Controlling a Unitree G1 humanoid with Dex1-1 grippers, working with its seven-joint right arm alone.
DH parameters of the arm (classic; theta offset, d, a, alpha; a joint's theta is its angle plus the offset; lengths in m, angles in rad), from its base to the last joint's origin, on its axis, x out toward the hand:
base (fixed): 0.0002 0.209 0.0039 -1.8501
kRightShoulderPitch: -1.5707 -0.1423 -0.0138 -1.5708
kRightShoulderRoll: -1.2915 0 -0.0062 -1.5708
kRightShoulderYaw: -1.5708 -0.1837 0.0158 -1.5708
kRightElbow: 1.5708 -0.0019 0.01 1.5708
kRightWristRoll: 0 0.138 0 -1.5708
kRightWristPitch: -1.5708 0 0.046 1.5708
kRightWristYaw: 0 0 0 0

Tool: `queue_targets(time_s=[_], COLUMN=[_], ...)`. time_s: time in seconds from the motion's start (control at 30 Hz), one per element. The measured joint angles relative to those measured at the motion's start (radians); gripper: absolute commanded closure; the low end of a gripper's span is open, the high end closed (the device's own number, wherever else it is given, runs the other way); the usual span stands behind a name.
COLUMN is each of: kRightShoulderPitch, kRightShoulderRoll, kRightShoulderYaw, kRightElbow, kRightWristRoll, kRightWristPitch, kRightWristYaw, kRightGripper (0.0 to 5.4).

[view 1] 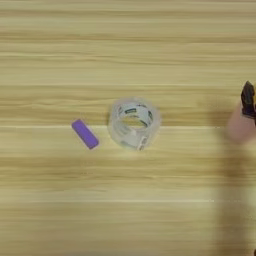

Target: Move the objects on the table

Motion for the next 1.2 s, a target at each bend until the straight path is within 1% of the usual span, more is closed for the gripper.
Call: queue_targets(time_s=[0.33,0.63,0.77,1.03,1.2], kRightShoulderPitch=[-0.006,-0.009,-0.01,-0.04,-0.042], kRightShoulderRoll=[-0.022,-0.026,-0.029,-0.053,-0.061], kRightShoulderYaw=[0.0,0.0,0.0,-0.002,-0.002], kRightElbow=[-0.05,-0.076,-0.094,-0.115,-0.135], kRightWristRoll=[0.003,0.008,0.009,0.015,0.019], kRightWristPitch=[0.036,0.046,0.064,0.084,0.095], kRightWristYaw=[-0.001,-0.001,-0.001,-0.001,-0.001], kRightGripper=[1.86,1.86,1.86,1.86,1.86])
